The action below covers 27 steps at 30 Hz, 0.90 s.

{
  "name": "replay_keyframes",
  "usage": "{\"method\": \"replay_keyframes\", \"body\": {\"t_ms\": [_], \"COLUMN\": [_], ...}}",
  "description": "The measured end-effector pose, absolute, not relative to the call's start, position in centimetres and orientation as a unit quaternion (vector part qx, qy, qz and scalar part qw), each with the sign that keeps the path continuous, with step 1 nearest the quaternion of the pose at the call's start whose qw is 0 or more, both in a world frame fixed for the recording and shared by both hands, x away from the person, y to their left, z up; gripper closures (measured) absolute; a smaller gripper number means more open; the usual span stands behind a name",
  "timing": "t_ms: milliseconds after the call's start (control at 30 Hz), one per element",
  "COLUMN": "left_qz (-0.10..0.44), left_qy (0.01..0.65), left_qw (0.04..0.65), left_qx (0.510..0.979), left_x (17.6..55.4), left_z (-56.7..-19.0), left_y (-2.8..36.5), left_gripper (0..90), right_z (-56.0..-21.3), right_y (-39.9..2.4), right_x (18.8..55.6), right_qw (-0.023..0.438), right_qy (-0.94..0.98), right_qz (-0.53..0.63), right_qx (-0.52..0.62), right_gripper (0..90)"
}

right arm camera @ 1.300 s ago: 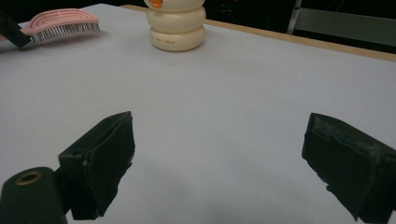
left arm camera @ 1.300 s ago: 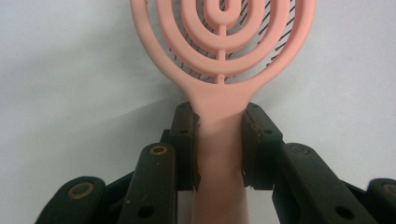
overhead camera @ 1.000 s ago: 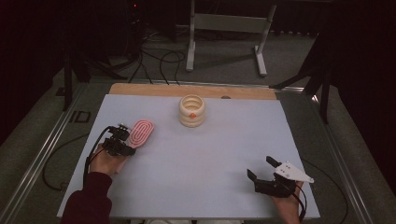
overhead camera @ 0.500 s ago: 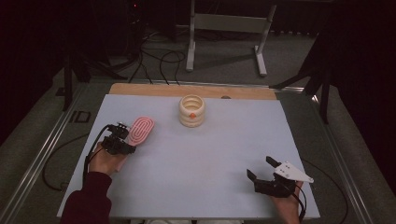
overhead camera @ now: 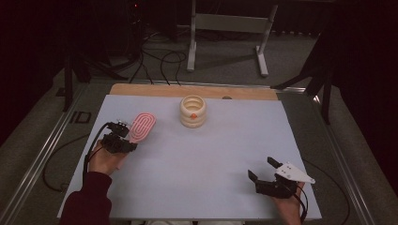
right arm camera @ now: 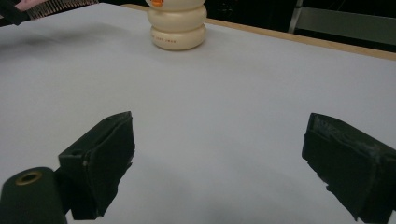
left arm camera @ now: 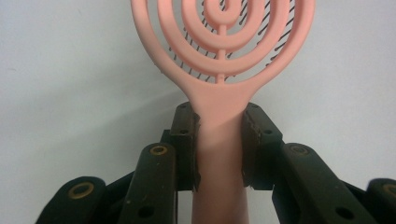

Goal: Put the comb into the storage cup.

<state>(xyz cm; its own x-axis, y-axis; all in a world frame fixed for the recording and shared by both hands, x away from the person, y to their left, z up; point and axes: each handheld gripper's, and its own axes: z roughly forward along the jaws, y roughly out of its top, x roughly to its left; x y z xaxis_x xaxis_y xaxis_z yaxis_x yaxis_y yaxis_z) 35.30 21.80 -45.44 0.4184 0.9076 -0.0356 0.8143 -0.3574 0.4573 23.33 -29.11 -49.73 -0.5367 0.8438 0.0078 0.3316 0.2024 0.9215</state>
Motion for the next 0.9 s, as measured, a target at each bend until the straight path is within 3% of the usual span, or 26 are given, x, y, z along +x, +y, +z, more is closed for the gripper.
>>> {"method": "replay_keyframes", "body": {"t_ms": [900], "left_qz": [0.141], "left_qy": [0.496], "left_qw": [0.249], "left_qx": [0.82], "left_x": [34.8], "left_z": [-43.4], "left_y": [21.1], "left_gripper": [69.9], "right_z": [-49.7], "right_y": [-29.2], "right_x": [23.3], "right_qw": [0.261], "right_qy": [0.729], "right_qz": [0.487], "right_qx": [0.404], "right_gripper": [9.2]}}
